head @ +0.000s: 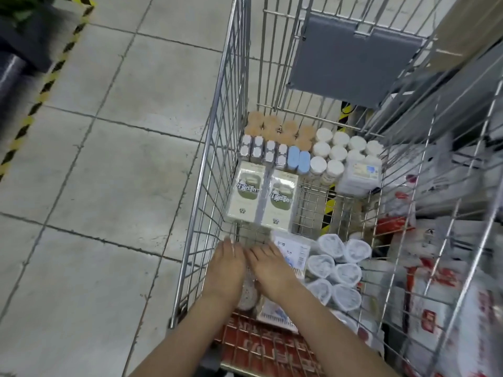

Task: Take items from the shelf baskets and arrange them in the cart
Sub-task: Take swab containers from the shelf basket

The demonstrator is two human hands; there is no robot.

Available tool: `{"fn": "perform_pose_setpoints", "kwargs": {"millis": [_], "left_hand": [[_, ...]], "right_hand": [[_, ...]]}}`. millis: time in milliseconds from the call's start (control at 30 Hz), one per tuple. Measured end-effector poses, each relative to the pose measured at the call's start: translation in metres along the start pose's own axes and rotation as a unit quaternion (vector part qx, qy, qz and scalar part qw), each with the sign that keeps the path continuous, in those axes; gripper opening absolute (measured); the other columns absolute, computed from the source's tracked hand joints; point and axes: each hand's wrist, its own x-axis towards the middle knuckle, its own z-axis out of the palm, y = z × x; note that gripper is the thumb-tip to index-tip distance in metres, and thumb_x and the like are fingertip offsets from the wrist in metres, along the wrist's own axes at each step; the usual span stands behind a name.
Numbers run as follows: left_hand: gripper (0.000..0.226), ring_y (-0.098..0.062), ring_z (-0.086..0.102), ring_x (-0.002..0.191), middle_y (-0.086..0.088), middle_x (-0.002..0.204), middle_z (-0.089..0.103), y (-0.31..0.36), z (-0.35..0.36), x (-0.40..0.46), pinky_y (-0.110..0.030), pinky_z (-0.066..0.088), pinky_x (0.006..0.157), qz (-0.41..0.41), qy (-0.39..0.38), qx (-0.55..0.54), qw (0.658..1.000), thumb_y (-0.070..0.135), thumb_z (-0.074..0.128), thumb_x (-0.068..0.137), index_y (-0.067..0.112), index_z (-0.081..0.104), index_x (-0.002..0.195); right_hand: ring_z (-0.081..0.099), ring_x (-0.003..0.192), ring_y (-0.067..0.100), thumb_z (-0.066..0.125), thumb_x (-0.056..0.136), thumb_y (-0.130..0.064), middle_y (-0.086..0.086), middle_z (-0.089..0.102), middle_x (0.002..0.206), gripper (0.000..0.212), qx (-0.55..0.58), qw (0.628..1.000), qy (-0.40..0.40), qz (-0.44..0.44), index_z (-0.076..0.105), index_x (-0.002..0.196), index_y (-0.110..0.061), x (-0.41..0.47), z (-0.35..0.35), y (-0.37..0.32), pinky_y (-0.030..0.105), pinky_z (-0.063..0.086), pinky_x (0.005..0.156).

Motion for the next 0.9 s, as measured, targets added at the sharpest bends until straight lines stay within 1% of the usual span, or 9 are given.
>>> {"fn": "perform_pose_setpoints", "kwargs": {"millis": [100,233,333,400,567,667,733,833,900], "left_hand": [[0.071,-0.034,0.007,0.146,-0.023,0.156,0.009,-0.005,0.004,0.008,-0.038,0.017,0.119,-0.008,-0.035,0.061,0.997,-0.001,0.052,0.090,0.001,0.010,0.147],[0.071,-0.033,0.014,0.144,-0.022,0.156,0.011,-0.010,0.007,0.013,-0.036,0.029,0.114,-0.031,-0.051,0.080,0.995,0.005,0.056,0.089,0.003,0.013,0.146],[0.059,-0.031,0.020,0.142,-0.020,0.153,0.019,-0.007,0.008,0.015,-0.035,0.035,0.109,-0.035,-0.032,0.080,0.996,0.008,0.050,0.092,0.004,0.020,0.142],[0.058,-0.031,0.021,0.141,-0.018,0.149,0.025,-0.007,0.009,0.017,-0.035,0.037,0.107,-0.042,-0.029,0.085,0.995,0.010,0.052,0.091,0.006,0.022,0.140],[0.066,-0.032,0.027,0.139,-0.013,0.142,0.034,-0.007,0.012,0.020,-0.036,0.043,0.102,-0.053,-0.031,0.094,0.994,0.005,0.061,0.085,0.007,0.024,0.139],[0.059,-0.025,0.040,0.125,-0.007,0.134,0.041,-0.007,0.009,0.017,-0.032,0.046,0.092,-0.039,0.000,0.071,0.997,0.008,0.060,0.084,0.011,0.030,0.134],[0.054,-0.022,0.042,0.121,-0.004,0.134,0.041,-0.004,0.003,0.012,-0.029,0.045,0.089,-0.017,0.035,0.052,0.998,0.018,0.055,0.087,0.013,0.031,0.135],[0.059,-0.020,0.042,0.121,-0.002,0.137,0.042,0.002,-0.011,-0.003,-0.028,0.038,0.097,0.034,0.098,-0.002,0.995,0.035,0.050,0.089,0.014,0.031,0.141],[0.063,-0.022,0.043,0.122,-0.006,0.136,0.046,0.006,-0.025,-0.019,-0.030,0.034,0.104,0.069,0.142,-0.053,0.986,0.035,0.057,0.086,0.010,0.037,0.140]], "right_hand": [[0.029,0.138,0.025,0.056,0.085,-0.006,0.011,0.041,0.143,0.066,-0.003,1.000,0.005,-0.008,0.029,0.146,-0.008,0.003,0.000,0.003,0.035,0.000,0.119],[0.027,0.138,0.021,0.065,0.084,-0.016,0.006,0.037,0.146,0.072,0.039,0.999,0.017,-0.016,0.030,0.146,-0.012,-0.006,-0.006,0.004,0.033,0.001,0.118],[0.040,0.133,0.023,0.071,0.079,-0.022,0.004,0.046,0.141,0.071,0.089,0.992,0.085,0.008,0.040,0.142,-0.012,-0.024,-0.015,0.002,0.037,0.015,0.118],[0.048,0.126,0.023,0.073,0.075,-0.021,0.003,0.052,0.135,0.068,0.138,0.981,0.130,0.042,0.047,0.138,-0.013,-0.036,-0.020,0.000,0.038,0.024,0.116],[0.040,0.125,0.013,0.071,0.078,-0.031,-0.007,0.048,0.135,0.067,0.293,0.928,0.191,0.130,0.044,0.139,-0.024,-0.055,-0.027,-0.002,0.025,0.026,0.107],[0.038,0.126,0.008,0.072,0.079,-0.033,-0.012,0.045,0.135,0.070,0.335,0.912,0.179,0.155,0.041,0.141,-0.027,-0.065,-0.030,-0.002,0.026,0.028,0.108],[0.038,0.125,0.007,0.073,0.079,-0.032,-0.014,0.044,0.134,0.071,0.350,0.904,0.179,0.168,0.040,0.141,-0.027,-0.073,-0.033,-0.001,0.023,0.029,0.107],[0.035,0.120,-0.005,0.077,0.077,-0.025,-0.032,0.039,0.125,0.070,0.372,0.882,0.208,0.198,0.041,0.136,-0.035,-0.088,-0.038,0.004,0.002,0.023,0.098],[0.031,0.112,-0.020,0.078,0.077,-0.026,-0.046,0.029,0.120,0.072,0.391,0.860,0.245,0.217,0.035,0.131,-0.047,-0.101,-0.045,0.007,-0.003,0.022,0.091]]}}
